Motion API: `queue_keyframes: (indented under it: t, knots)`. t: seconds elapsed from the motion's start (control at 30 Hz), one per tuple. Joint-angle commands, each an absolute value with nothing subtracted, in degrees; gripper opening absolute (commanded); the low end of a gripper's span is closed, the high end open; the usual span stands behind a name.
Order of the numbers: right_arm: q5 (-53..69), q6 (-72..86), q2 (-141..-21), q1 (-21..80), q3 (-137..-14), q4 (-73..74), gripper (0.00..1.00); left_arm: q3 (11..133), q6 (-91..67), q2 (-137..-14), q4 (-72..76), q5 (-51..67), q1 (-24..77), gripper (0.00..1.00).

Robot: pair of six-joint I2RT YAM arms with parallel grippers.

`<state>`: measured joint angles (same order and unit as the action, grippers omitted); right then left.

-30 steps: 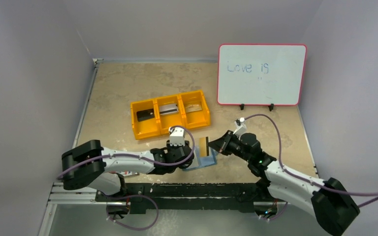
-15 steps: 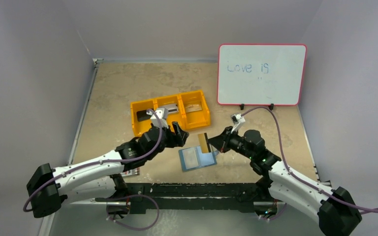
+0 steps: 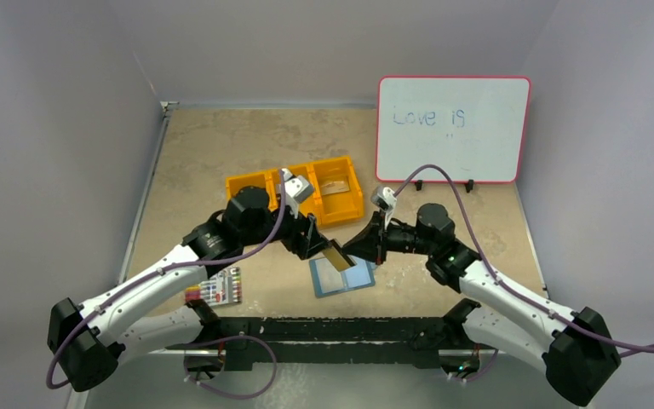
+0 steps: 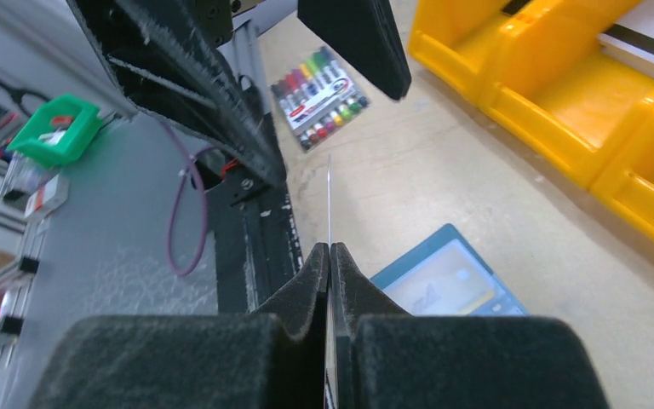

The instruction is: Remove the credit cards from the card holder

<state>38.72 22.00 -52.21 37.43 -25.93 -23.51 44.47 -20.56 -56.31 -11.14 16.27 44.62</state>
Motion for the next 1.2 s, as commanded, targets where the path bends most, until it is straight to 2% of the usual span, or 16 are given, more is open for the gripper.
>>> queue_keyframes:
  t: [0.0,0.13,0.3,0.4,0.53,0.57,0.6,0.7,0.8,0.87,0.9,1.17]
  knots:
    - [48.3,17.3,-53.8,37.2,-30.3,-21.5,0.0,49.0,-9.2,-56.0,-18.8,32.6,44.3,0.69]
    - [51.6,16.9,-54.5,37.2,-31.8,-21.8,0.0,48.8,-7.2,-57.0,-20.9,38.0,44.3,0.66]
    - [53.8,16.4,-55.8,37.2,-33.0,-22.4,0.0,48.0,-8.7,-59.4,-18.4,41.7,44.3,0.56]
    - [55.4,16.0,-57.0,37.2,-34.1,-22.1,0.0,48.0,-10.4,-60.9,-15.9,42.0,44.3,0.37]
    - [56.1,15.2,-57.6,37.2,-34.5,-21.7,0.0,48.0,-11.7,-61.8,-14.1,41.8,44.3,0.05]
    - [56.5,15.0,-57.7,37.2,-34.7,-21.6,0.0,47.8,-11.9,-61.7,-13.8,40.9,44.3,0.0]
    - [56.2,14.8,-57.5,37.2,-34.7,-21.6,0.02,47.6,-12.1,-61.5,-13.7,40.0,44.3,0.0]
    - [51.6,13.9,-56.6,37.2,-34.8,-20.0,0.23,46.8,-12.5,-60.7,-12.9,39.0,44.3,0.0]
    - [48.9,12.8,-55.3,37.2,-33.9,-21.2,0.35,45.5,-13.1,-59.3,-10.9,38.6,44.3,0.0]
    - [48.1,13.5,-54.7,37.2,-32.2,-24.9,0.71,44.4,-13.2,-58.4,-9.5,38.5,44.3,0.0]
    - [47.7,13.2,-54.6,37.3,-32.0,-25.9,0.83,43.9,-13.2,-57.9,-8.8,38.5,44.3,0.0]
    - [49.4,3.2,-57.1,37.3,-36.5,-20.6,0.75,42.3,-12.6,-55.4,-6.3,40.2,44.3,0.0]
